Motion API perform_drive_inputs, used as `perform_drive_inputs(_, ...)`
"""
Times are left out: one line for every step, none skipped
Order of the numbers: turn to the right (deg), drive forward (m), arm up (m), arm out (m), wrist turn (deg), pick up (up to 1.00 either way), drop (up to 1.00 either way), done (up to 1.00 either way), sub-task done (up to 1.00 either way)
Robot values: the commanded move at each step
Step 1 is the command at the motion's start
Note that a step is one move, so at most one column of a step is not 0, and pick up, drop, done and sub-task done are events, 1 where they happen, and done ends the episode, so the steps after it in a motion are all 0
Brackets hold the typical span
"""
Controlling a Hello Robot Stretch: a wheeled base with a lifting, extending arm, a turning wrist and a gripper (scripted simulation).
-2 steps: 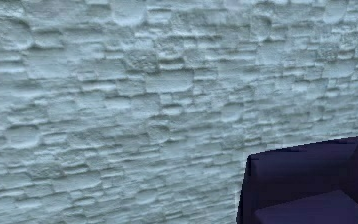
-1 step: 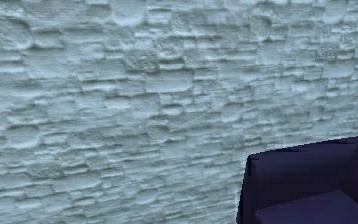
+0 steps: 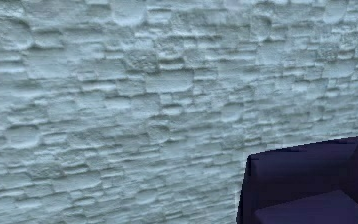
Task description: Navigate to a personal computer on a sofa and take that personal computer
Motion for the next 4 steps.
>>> perform_drive_inputs(0.0, 0.0, 0.0, 0.0, 45.0, 0.0, 0.0, 0.0, 0.0)
perform_drive_inputs(0.0, 0.0, 0.0, 0.0, 15.0, 0.0, 0.0, 0.0, 0.0)
perform_drive_inputs(0.0, 0.0, -0.3, 0.0, 0.0, 0.0, 0.0, 0.0, 0.0)
perform_drive_inputs(0.0, 0.0, 0.0, 0.0, 0.0, 1.0, 0.0, 0.0, 0.0)
